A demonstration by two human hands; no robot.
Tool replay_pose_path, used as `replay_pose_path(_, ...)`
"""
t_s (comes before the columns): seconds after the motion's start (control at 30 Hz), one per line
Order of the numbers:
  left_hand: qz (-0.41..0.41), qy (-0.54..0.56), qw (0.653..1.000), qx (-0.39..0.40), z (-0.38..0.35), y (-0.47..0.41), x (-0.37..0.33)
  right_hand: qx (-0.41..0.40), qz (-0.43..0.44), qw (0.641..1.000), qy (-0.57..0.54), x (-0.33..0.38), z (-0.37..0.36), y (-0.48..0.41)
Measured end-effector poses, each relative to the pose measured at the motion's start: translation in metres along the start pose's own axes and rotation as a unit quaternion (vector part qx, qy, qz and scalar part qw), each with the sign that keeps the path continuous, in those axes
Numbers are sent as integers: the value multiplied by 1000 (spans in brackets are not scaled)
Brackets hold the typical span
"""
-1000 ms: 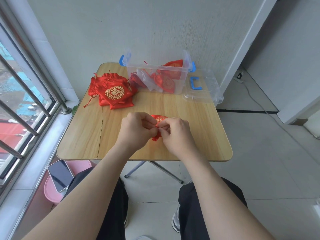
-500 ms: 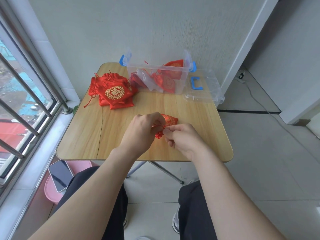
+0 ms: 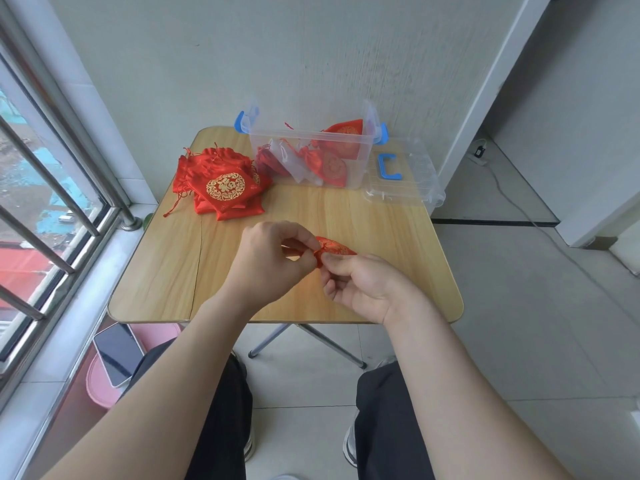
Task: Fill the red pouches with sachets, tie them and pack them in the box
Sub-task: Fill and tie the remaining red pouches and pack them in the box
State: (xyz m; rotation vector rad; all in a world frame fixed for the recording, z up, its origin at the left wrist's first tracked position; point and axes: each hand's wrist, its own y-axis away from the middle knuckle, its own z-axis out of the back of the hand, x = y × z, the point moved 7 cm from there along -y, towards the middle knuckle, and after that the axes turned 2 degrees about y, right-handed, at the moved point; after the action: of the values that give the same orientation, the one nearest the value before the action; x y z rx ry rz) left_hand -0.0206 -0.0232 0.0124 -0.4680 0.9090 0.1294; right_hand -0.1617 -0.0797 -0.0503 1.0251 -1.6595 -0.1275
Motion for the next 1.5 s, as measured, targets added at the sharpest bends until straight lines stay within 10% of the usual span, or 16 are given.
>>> replay_pose_path(1.03,-4,-284,951,119,-28,4,14,-68,47,985,149,1,6,-8)
replay_pose_path(1.5,241,-6,968,67,-6,5,25,-84,67,984,145,6,6,-4)
